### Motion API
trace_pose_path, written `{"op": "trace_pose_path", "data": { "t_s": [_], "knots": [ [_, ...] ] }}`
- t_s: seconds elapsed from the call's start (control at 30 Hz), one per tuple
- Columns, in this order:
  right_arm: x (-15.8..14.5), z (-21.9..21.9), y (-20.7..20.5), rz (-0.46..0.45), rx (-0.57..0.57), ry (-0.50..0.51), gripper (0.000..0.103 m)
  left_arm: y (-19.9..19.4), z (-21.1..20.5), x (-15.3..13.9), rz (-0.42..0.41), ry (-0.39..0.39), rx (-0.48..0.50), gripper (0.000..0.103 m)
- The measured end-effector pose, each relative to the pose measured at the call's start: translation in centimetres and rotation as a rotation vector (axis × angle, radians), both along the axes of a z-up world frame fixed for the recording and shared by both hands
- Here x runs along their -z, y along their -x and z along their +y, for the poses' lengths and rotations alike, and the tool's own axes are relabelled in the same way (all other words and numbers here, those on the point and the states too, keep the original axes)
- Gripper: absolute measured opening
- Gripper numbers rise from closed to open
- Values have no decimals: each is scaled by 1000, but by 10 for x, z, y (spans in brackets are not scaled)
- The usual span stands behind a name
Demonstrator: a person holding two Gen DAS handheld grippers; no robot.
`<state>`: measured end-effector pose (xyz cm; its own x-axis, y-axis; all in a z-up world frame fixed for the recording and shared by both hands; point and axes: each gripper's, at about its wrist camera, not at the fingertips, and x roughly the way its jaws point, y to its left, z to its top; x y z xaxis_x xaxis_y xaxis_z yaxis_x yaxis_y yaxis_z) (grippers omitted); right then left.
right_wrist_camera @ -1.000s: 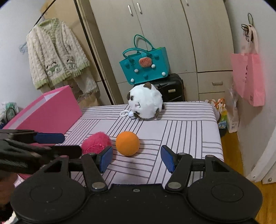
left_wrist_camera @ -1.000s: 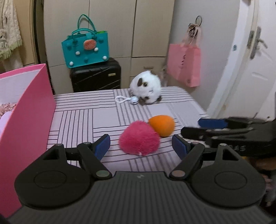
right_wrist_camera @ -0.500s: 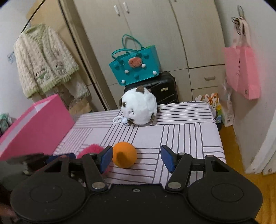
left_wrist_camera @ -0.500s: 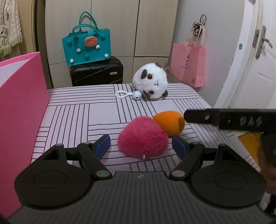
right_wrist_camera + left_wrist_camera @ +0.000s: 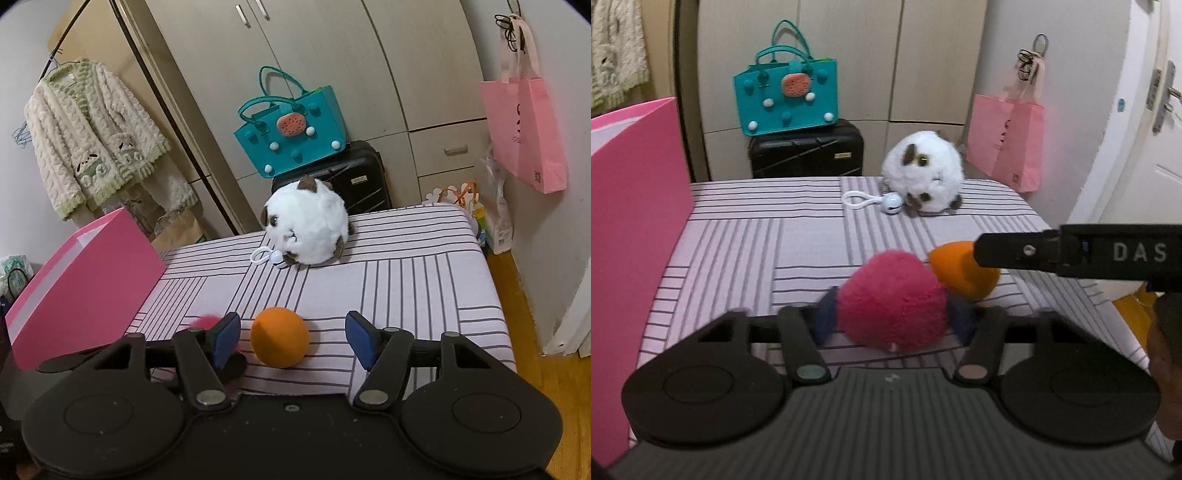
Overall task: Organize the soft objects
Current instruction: 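Close the left gripper on the pink fluffy ball while the right gripper grasps the orange ball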
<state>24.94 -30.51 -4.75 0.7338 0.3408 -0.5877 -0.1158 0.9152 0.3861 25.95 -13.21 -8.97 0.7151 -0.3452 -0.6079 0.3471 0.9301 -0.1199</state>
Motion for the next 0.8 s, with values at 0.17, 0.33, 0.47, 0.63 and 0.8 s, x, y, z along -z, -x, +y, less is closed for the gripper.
{"op": "trace_pose_path", "data": {
  "t_s": [0.17,0.33,0.47,0.63,0.8],
  "knots": [
    [5,6,-5,14,-26,9,68,5,14,-4,-31,6,-42,50],
    [14,20,-7,26,-43,60,68,2,25,-4,-9,10,-83,49],
    [16,29,-4,7,-34,106,68,2,31,-4,5,20,-93,49],
    [19,32,-2,-26,-17,132,44,5,34,-6,8,5,-91,50],
    [20,24,6,-25,3,61,41,11,38,-9,7,24,-102,50]
  ]
}}
